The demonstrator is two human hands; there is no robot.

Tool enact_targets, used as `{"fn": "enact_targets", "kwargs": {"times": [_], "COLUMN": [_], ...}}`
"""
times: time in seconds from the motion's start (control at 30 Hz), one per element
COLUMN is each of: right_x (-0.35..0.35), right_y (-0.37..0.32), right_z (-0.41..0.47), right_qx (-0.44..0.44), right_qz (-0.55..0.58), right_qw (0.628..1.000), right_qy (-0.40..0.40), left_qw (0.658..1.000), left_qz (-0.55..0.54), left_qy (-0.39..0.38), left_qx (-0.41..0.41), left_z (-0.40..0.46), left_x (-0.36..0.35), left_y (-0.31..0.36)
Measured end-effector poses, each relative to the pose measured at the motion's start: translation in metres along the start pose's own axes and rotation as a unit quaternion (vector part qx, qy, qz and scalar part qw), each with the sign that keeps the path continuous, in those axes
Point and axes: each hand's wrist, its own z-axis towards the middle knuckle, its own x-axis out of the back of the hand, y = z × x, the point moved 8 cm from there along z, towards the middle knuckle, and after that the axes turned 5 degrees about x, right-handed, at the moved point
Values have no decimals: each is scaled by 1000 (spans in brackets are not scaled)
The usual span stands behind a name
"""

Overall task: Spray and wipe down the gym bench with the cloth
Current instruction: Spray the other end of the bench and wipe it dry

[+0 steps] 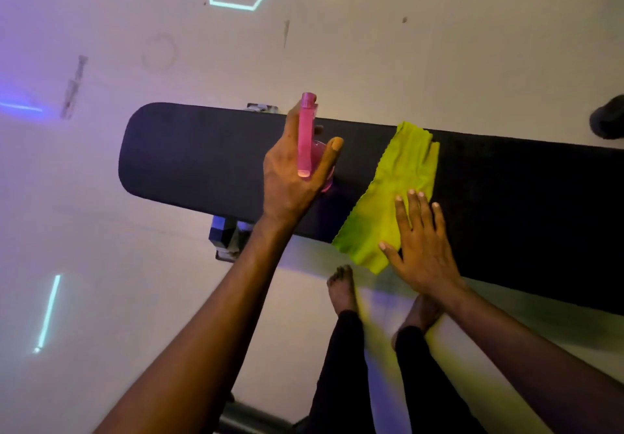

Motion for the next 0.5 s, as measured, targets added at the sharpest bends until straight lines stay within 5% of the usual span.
{"fn": "enact_targets", "kwargs": {"times": [0.3, 0.5], "right_x": [-2, 12], "right_y": [6, 16], "right_z": [-2, 3], "right_qx": [20, 72], "right_qz": [-24, -73], "right_qw": [999, 995], "right_qy": [-15, 5], "left_qw": [998, 983], "left_qz": [-21, 73], "left_qy": [-7, 105], "left_qx": [50, 135], "left_z": [-26, -121], "left_x": [1, -21], "left_y": [-41, -85]}}
